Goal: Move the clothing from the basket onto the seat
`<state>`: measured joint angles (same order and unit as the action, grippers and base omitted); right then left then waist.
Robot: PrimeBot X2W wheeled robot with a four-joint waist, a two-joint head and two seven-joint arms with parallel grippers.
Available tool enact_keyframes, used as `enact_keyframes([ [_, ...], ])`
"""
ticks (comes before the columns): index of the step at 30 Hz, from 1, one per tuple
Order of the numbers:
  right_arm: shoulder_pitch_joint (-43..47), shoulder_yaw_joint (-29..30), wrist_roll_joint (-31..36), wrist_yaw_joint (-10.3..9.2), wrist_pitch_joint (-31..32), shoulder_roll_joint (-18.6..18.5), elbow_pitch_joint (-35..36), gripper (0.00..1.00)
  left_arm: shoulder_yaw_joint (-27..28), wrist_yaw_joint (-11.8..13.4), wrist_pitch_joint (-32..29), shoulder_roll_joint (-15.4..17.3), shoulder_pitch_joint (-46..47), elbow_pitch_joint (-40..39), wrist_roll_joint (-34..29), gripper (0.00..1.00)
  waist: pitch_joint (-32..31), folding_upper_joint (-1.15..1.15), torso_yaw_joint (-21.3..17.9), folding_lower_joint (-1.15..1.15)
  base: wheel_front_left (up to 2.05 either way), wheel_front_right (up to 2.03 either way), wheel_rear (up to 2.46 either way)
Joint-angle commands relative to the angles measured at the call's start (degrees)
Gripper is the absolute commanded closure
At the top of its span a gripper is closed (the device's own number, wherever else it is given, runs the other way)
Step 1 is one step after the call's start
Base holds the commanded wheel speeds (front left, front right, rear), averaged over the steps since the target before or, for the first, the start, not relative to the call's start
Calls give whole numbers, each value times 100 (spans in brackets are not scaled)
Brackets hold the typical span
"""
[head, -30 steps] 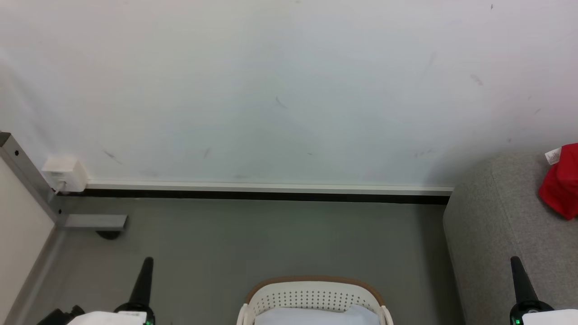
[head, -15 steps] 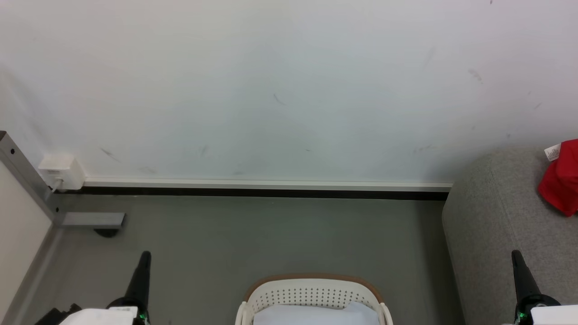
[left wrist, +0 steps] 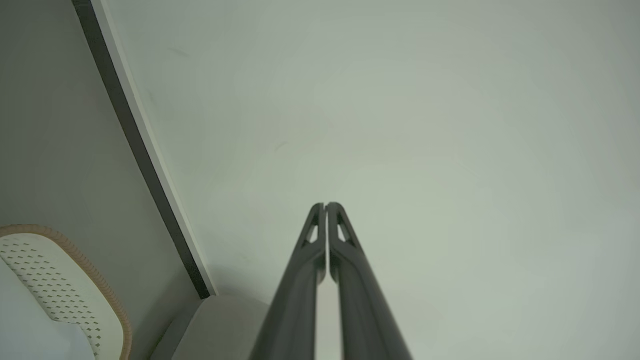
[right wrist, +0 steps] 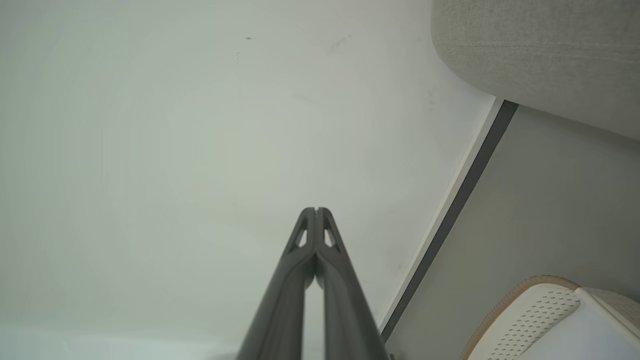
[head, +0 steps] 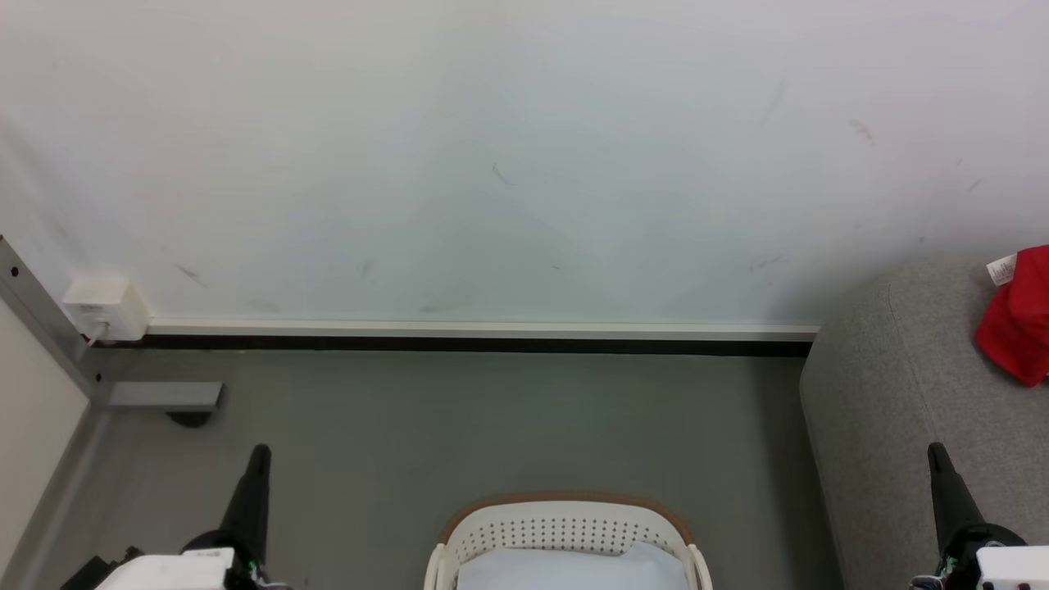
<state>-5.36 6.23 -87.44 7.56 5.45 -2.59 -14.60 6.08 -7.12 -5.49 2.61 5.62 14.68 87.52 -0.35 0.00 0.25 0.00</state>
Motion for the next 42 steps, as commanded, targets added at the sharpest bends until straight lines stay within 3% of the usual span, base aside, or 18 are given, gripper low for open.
enact_keyframes([
  [1,-85,27,-134,-13,26,-50,47,100,29,-51,-23,45,65,-33,119,100,5,0,-2,0,0,0,0],
  [11,-127,45,-520,-14,125,-50,76,100,62,-53,-125,46,87,-76,526,100,50,0,-24,0,0,0,0],
  [42,-125,42,-503,-14,128,-49,72,100,59,-53,-129,45,83,-75,523,100,52,0,-25,0,0,0,0],
])
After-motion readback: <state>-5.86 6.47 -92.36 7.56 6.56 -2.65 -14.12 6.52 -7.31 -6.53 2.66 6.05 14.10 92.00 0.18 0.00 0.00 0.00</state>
